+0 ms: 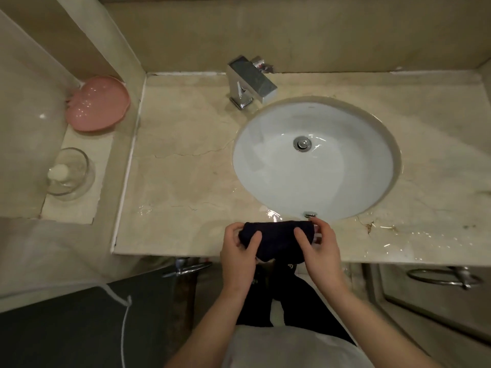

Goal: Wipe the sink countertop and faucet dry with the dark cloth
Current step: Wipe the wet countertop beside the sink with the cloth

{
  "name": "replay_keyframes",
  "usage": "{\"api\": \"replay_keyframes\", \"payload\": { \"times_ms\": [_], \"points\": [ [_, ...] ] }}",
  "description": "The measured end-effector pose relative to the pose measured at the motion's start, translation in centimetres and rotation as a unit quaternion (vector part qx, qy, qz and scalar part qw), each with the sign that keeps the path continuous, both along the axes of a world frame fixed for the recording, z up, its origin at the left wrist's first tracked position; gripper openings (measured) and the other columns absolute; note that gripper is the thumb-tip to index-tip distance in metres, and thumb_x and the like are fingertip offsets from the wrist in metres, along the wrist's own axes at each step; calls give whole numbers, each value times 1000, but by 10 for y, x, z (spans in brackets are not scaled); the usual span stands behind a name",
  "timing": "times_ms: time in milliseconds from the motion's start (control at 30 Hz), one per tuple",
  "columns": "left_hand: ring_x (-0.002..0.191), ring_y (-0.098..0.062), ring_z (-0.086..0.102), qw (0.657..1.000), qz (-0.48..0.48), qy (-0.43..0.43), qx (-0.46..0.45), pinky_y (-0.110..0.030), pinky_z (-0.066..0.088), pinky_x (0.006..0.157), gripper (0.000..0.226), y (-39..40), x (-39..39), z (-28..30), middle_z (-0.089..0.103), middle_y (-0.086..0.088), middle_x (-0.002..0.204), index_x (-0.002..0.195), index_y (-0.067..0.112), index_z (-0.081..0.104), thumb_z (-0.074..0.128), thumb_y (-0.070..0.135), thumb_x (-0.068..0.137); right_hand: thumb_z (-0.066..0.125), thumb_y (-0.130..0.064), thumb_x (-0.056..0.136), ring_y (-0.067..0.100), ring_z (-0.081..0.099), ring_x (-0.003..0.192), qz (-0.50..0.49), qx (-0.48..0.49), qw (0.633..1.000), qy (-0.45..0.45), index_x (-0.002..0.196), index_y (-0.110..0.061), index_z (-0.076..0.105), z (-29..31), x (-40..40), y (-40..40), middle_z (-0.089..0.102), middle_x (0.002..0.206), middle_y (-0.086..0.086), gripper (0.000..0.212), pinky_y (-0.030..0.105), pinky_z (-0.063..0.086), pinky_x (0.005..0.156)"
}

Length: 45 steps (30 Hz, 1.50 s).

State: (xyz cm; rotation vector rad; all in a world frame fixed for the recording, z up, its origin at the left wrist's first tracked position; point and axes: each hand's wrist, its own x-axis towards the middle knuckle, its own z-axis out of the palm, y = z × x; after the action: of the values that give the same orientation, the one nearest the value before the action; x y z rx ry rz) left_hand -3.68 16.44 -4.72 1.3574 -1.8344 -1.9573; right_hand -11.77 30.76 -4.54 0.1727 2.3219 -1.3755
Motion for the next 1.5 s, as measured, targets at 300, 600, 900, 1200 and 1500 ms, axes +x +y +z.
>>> {"api": "replay_keyframes", "payload": {
  "times_ms": [300,600,900,1200,1500],
  "points": [
    [92,4,64,983,-112,-53,-134,-16,53,80,34,-18,15,-15,67,16,103,126,32,59,62,15,98,44,-45,103,23,23,150,590,144,700,375,156,-27,28,-46,-11,-19,26,163,-1,58,44,18,123],
    [85,-8,64,978,-105,-68,-167,-17,48,75,19,-24,23,-28,69,13,96,108,32,68,61,17,99,43,-43,101,27,55,117,520,194,759,339,142,-29,49,-65,-92,-5,61,131,-2,44,38,48,88],
    [91,-8,67,984,-143,-47,-100,-18,50,80,22,7,-17,-7,73,11,94,102,28,72,61,10,97,44,-39,104,15,62,93,211,105,951,198,121,-31,61,-13,-145,38,68,96,-11,25,37,49,77],
    [84,-2,68,975,-201,-47,-80,-14,49,78,26,18,-32,-4,73,10,86,97,28,71,57,6,98,38,-42,99,29,30,142,93,231,945,211,150,-10,39,-40,-81,151,33,155,11,60,42,26,119],
    [83,-8,68,977,-192,-57,-74,-22,52,81,29,17,-18,-14,74,6,85,96,25,72,56,0,97,41,-28,97,35,56,117,144,300,897,290,129,-2,59,-67,-39,31,60,130,17,45,44,42,105]
  ]
}}
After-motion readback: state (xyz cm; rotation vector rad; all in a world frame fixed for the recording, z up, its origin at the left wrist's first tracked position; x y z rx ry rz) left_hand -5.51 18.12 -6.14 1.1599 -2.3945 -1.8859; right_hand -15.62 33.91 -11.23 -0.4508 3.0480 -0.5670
